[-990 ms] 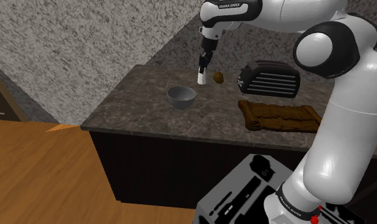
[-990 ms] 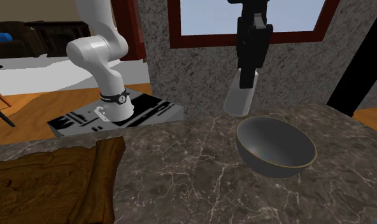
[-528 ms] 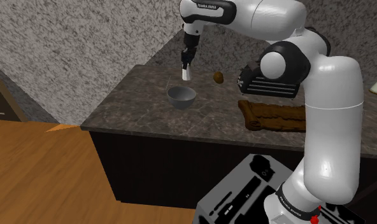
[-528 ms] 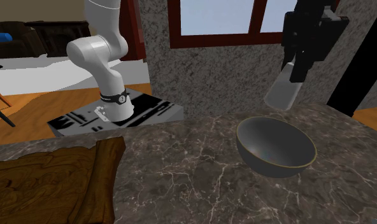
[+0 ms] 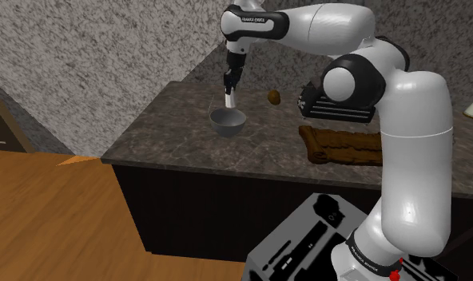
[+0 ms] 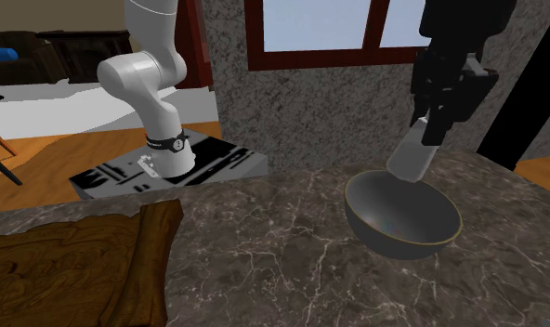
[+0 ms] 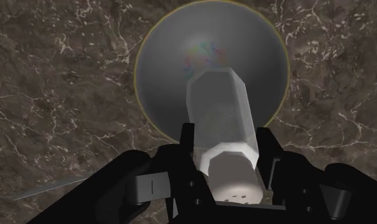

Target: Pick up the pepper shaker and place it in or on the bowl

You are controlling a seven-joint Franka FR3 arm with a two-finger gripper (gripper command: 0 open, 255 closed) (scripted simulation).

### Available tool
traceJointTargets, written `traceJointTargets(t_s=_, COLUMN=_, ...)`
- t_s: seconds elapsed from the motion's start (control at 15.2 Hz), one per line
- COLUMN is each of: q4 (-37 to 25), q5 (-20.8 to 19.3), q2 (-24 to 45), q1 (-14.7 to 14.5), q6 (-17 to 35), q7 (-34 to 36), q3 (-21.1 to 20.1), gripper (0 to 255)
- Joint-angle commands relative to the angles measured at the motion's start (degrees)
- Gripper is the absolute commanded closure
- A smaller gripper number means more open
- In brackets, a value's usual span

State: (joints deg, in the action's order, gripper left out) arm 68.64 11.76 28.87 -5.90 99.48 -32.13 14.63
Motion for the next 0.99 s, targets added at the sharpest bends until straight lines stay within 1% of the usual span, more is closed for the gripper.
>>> traceJointTargets(t_s=0.0, q4=1.9, q5=0.0, q2=-0.2, q1=-0.2, q6=1.7, q7=-0.1, q3=0.0, gripper=255)
traceJointTargets(t_s=0.53, q4=8.1, q5=0.2, q2=-0.2, q1=-0.7, q6=7.9, q7=-0.8, q3=-0.2, gripper=255)
traceJointTargets(t_s=0.92, q4=8.5, q5=0.3, q2=-0.2, q1=-0.8, q6=8.3, q7=-0.9, q3=-0.2, gripper=255)
